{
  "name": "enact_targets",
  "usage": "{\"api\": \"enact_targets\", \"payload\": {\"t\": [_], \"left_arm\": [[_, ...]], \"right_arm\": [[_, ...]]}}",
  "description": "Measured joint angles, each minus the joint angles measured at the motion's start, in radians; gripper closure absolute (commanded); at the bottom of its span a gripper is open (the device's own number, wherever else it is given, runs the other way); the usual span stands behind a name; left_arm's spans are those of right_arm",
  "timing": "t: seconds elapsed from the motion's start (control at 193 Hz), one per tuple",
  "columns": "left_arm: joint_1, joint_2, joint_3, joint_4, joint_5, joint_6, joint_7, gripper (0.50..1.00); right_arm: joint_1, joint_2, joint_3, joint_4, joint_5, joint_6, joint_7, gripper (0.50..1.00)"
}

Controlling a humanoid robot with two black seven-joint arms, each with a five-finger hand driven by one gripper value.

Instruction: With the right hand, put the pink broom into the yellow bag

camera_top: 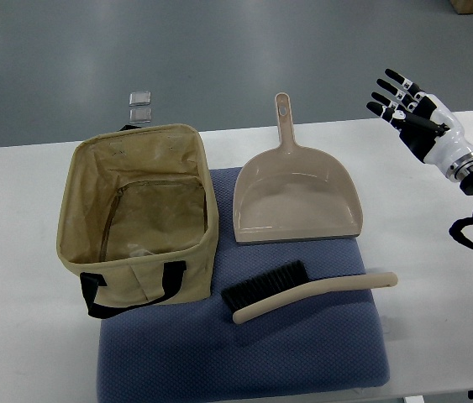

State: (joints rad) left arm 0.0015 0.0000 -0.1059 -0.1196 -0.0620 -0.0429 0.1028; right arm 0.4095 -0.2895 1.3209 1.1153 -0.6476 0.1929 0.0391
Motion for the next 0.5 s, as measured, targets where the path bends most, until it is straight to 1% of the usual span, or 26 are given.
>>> {"api": "enact_targets", "payload": {"t": [0.502], "left_arm": [[0.0, 0.0, 0.0, 0.0, 0.0, 0.0, 0.0, 0.5]], "right_arm": [[-0.004, 0.019, -0.005, 0.001, 0.002, 0.011, 0.006, 0.574]]}}
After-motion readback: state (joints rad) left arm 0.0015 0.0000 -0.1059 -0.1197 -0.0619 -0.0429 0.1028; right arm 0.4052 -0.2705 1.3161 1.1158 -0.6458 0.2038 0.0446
